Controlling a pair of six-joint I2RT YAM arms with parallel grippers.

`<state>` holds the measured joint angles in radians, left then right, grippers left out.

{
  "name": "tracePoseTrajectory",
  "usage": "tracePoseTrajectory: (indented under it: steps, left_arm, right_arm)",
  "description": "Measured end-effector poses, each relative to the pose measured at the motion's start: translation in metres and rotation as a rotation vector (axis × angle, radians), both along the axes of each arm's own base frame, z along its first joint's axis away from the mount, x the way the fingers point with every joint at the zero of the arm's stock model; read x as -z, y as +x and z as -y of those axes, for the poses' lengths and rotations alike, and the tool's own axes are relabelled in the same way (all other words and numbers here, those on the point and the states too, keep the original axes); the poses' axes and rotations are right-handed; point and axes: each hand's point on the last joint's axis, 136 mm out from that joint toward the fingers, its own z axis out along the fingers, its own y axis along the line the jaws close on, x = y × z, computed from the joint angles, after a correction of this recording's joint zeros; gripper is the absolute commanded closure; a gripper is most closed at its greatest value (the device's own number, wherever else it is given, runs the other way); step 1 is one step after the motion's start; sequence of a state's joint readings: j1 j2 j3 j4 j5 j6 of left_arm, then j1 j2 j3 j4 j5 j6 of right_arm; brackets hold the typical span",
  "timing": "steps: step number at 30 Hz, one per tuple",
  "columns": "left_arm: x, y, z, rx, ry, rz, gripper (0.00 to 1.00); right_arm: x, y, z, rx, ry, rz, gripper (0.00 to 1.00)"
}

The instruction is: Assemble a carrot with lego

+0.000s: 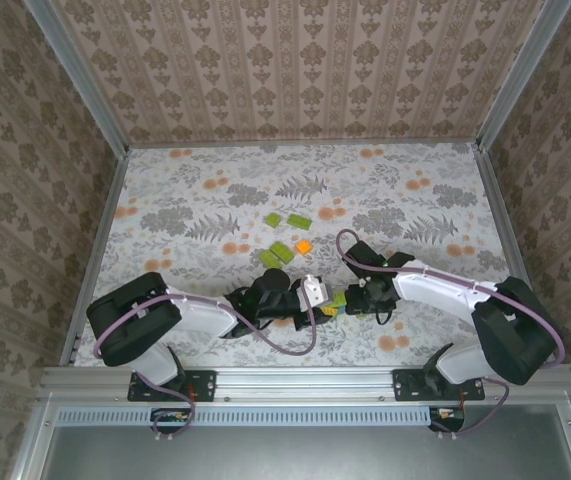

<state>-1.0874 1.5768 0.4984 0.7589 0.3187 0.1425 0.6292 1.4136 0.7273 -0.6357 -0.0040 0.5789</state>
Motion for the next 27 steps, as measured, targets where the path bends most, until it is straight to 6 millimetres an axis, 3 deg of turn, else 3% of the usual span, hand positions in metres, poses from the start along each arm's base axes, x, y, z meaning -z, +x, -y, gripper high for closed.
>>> tracePoseTrajectory:
  steps: [8, 15, 23, 27]
  left_arm:
    - [0.0, 0.001, -0.001, -0.004, 0.0, 0.0, 0.68]
    - [0.0, 0.001, -0.001, -0.004, 0.0, 0.0, 0.68]
    - [0.002, 0.002, -0.002, -0.004, 0.007, -0.004, 0.55]
    - [0.013, 0.0, -0.007, -0.004, 0.052, -0.021, 0.49]
  right_arm:
    - [0.007, -0.001, 0.002, -0.007, -0.023, -0.021, 0.61]
    - [0.002, 0.0, 0.005, -0.004, -0.038, -0.006, 0.69]
    - [-0.052, 0.011, 0.006, 0.005, -0.009, 0.103, 0.71]
    - [-0.072, 0.015, 0.006, 0.006, -0.005, 0.133, 0.71]
